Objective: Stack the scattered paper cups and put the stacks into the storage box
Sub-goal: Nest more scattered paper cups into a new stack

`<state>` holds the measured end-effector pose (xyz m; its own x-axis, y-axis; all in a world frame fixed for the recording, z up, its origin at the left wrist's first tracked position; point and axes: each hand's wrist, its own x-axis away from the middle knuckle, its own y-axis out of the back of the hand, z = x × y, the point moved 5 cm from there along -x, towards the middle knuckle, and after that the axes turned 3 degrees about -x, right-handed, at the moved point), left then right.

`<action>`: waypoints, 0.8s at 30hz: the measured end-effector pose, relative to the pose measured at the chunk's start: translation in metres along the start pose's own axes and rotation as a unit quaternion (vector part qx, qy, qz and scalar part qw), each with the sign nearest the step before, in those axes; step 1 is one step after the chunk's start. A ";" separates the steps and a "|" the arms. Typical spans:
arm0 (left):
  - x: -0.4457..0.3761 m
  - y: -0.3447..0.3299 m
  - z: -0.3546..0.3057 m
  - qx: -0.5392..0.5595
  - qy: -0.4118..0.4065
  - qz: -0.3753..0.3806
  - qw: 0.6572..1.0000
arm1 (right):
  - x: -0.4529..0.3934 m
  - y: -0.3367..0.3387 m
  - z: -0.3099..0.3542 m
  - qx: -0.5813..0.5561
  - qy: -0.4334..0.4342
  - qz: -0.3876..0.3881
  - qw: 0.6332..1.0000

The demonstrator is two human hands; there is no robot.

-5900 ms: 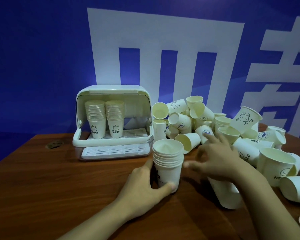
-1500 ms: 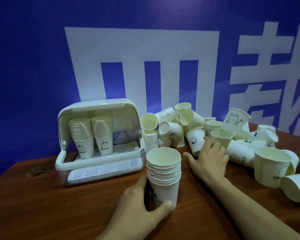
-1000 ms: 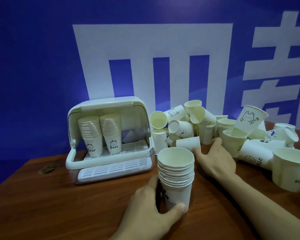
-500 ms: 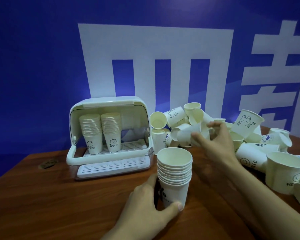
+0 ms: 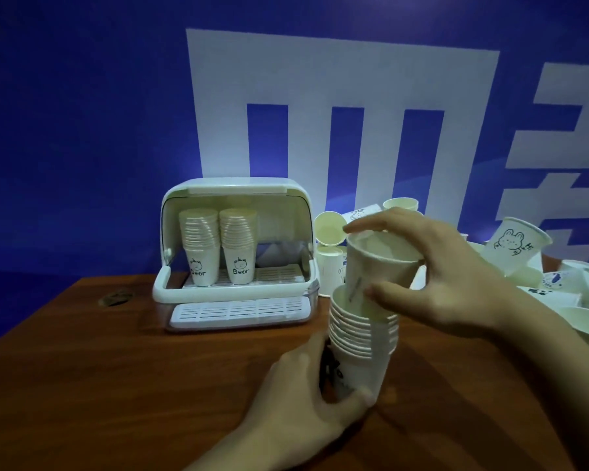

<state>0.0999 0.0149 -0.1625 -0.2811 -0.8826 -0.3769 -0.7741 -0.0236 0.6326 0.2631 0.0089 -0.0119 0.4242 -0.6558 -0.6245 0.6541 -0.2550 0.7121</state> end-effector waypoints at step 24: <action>0.001 0.010 0.008 0.006 0.051 -0.078 0.996 | 0.060 -0.073 -0.161 0.188 -0.385 -0.062 0.901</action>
<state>0.0878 0.0177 -0.1620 -0.0972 -0.9119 -0.3987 -0.8106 -0.1599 0.5633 0.3417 0.1021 -0.1526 -0.2931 -0.8675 -0.4020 0.3461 -0.4882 0.8012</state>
